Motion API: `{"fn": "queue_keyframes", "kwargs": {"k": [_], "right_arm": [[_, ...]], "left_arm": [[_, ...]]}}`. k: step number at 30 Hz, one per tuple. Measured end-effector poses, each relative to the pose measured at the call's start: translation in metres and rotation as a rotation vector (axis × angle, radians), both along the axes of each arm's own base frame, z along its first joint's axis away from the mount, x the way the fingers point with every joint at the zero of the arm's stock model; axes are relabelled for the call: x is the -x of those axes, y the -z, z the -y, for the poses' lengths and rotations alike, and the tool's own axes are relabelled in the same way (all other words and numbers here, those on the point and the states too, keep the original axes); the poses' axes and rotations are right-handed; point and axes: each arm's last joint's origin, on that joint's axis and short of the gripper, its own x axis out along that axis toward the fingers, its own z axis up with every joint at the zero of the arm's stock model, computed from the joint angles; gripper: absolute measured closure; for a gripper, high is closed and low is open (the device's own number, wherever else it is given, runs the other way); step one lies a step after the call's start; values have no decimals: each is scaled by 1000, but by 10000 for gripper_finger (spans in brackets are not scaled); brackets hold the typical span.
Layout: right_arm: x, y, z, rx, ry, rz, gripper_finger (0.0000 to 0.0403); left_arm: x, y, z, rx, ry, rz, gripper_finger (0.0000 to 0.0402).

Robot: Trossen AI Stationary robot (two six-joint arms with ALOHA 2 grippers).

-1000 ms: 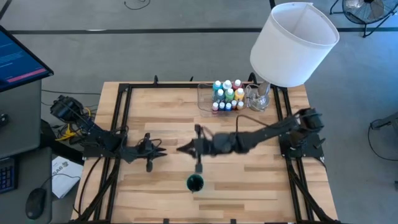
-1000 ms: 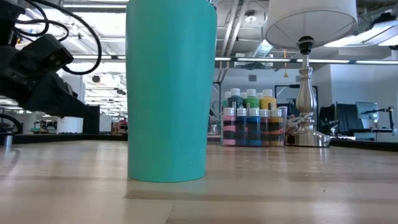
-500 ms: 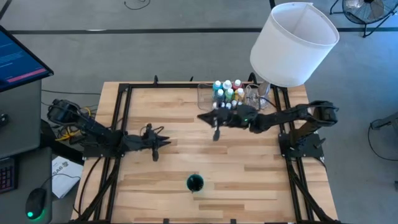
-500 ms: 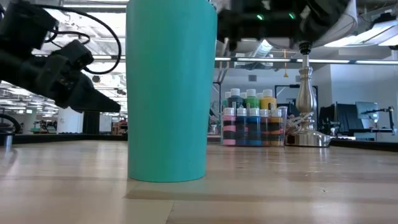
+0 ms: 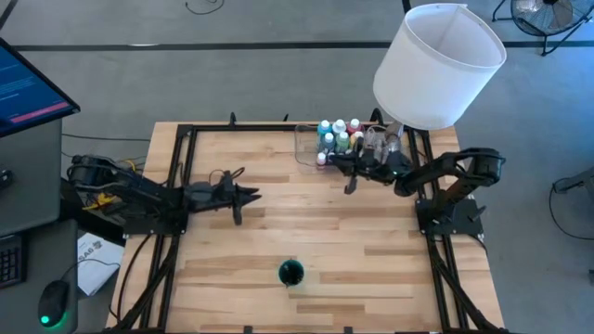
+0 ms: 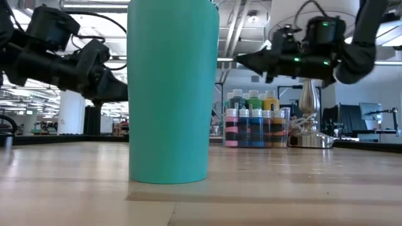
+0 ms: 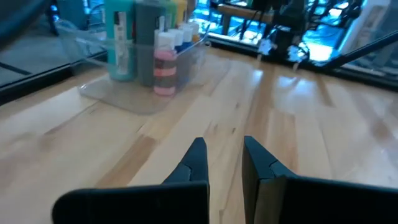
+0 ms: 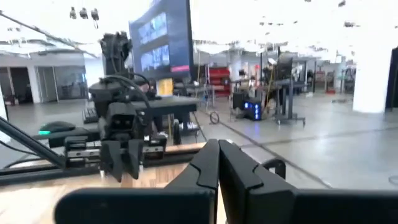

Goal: Pick & Place Paint Supplies
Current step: Return to Home Position

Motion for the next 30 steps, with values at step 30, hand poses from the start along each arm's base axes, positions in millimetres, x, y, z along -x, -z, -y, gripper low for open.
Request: {"fn": "queue_keyframes", "kwargs": {"k": [30], "right_arm": [[89,14,-38,13,144,-42,403]], "left_arm": [[-15,-18,-12,79,-42,96,402]]}}
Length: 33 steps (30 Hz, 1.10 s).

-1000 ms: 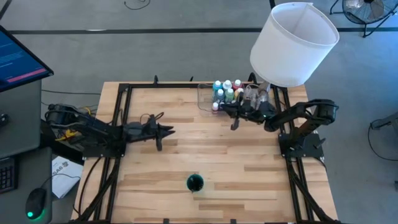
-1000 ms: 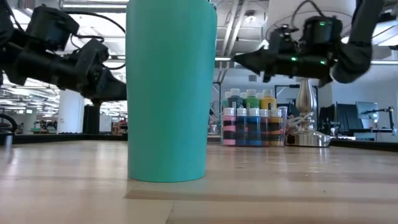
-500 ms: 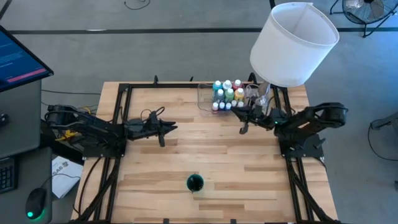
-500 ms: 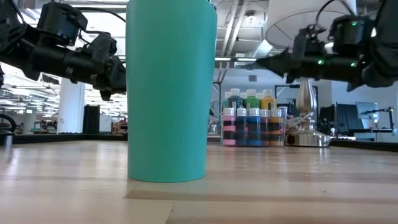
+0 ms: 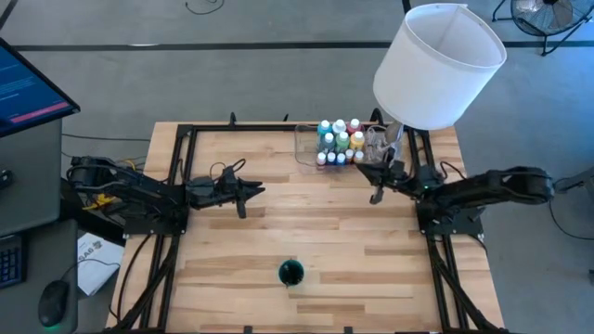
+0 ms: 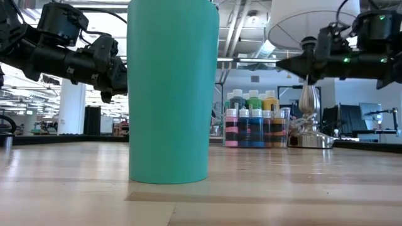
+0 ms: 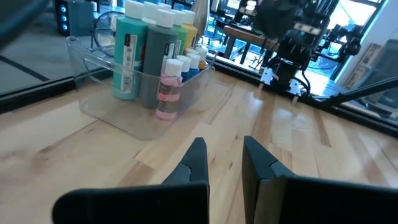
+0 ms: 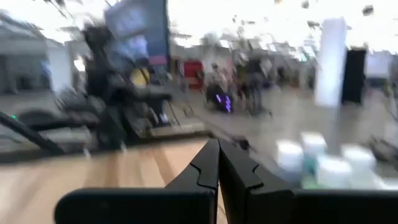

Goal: Pick & Place Paint Supplies
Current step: Return to Home Position

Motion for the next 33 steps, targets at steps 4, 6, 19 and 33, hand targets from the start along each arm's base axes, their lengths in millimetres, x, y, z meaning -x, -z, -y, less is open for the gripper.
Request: {"fn": "queue_keyframes", "kwargs": {"k": [4,6,19,33], "right_arm": [[3,-6,-7,25,-31,11,403],[6,-11,-10,41,-33,27,403],[30,-21,-27,57,20,-4,403],[61,-19,-33,36,-4,-4,403]], "left_arm": [[0,0,0,7,-1,2,402],[0,0,0,7,-1,2,402],[0,0,0,3,-1,0,402],[0,0,1,3,21,0,402]]}}
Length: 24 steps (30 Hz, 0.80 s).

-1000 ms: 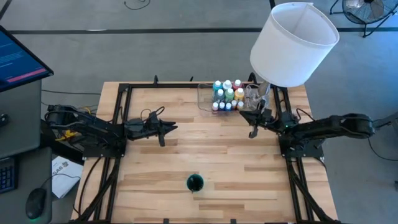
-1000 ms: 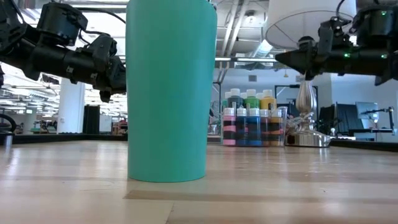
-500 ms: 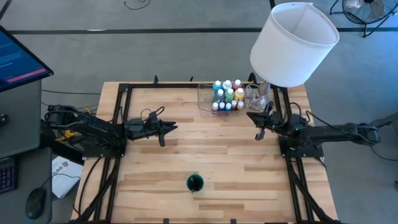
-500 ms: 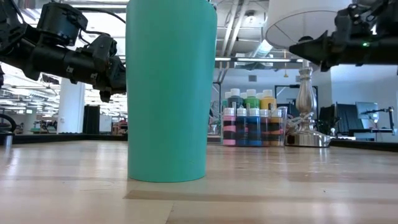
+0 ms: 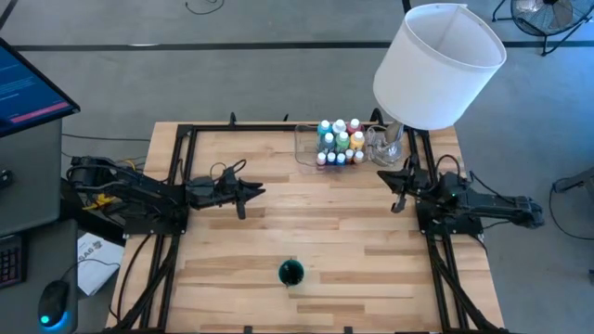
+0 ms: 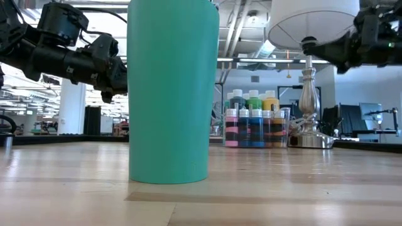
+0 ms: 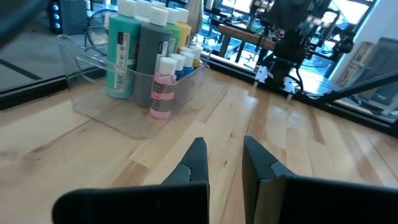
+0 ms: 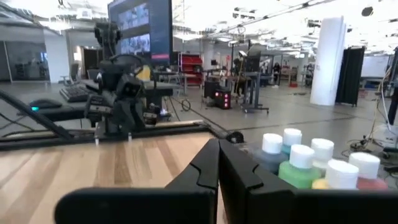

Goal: Pick & Place Paint Supplies
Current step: Return to Home Position

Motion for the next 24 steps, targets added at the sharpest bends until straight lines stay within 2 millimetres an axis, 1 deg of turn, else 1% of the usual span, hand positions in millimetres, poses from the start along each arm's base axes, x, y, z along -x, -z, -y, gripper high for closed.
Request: {"fn": "queue_keyframes", "kwargs": {"k": [6,10,13,16,20,24], "right_arm": [[-1,4,1,-7,10,-45,403],[0,4,1,-14,13,-42,403],[0,4,1,-13,14,-36,403],[0,4,1,-28,11,-33,403],[-1,5,1,-68,5,-28,403],[-1,6,1,-71,5,-32,403]], "left_arm": [[-1,-1,1,-11,33,-2,402],[-6,-7,-1,-31,130,13,402],[-10,-13,-7,-29,187,39,402],[-11,-17,-15,-31,187,57,402],[-7,-25,-21,-42,167,95,402],[2,-36,-19,-70,173,115,402]]}}
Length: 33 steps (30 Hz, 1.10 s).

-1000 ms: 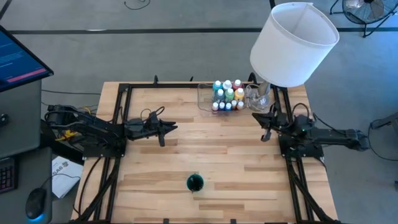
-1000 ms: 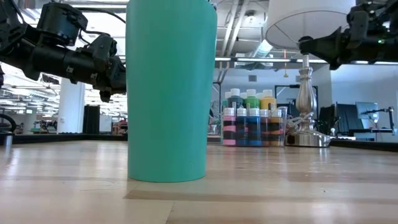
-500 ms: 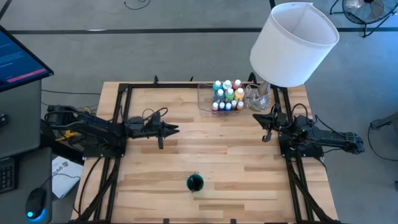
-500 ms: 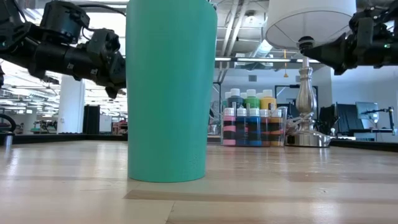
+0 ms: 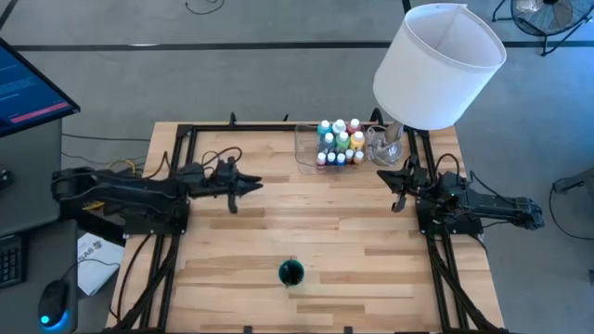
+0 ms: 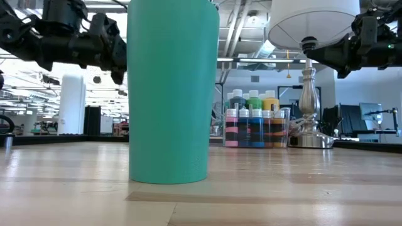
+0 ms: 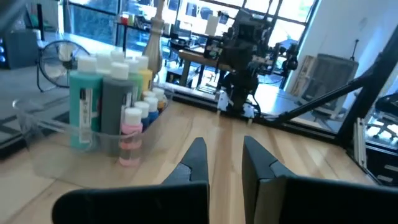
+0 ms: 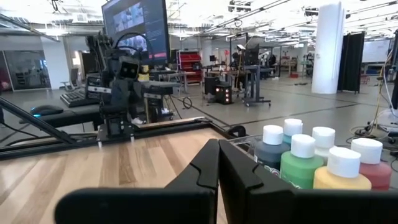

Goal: Pick & Place Paint Supplies
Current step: Return to Home Position

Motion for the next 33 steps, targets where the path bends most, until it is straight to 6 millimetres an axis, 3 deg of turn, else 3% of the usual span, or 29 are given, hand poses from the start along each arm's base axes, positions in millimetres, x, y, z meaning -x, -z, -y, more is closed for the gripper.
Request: {"fn": "queue_keyframes", "kwargs": {"k": [14,33], "right_arm": [[0,0,0,0,3,-1,403],[0,-1,0,15,7,7,403]], "left_arm": [[42,-26,30,-94,-107,6,402],[65,-38,41,-135,-25,94,401]]}}
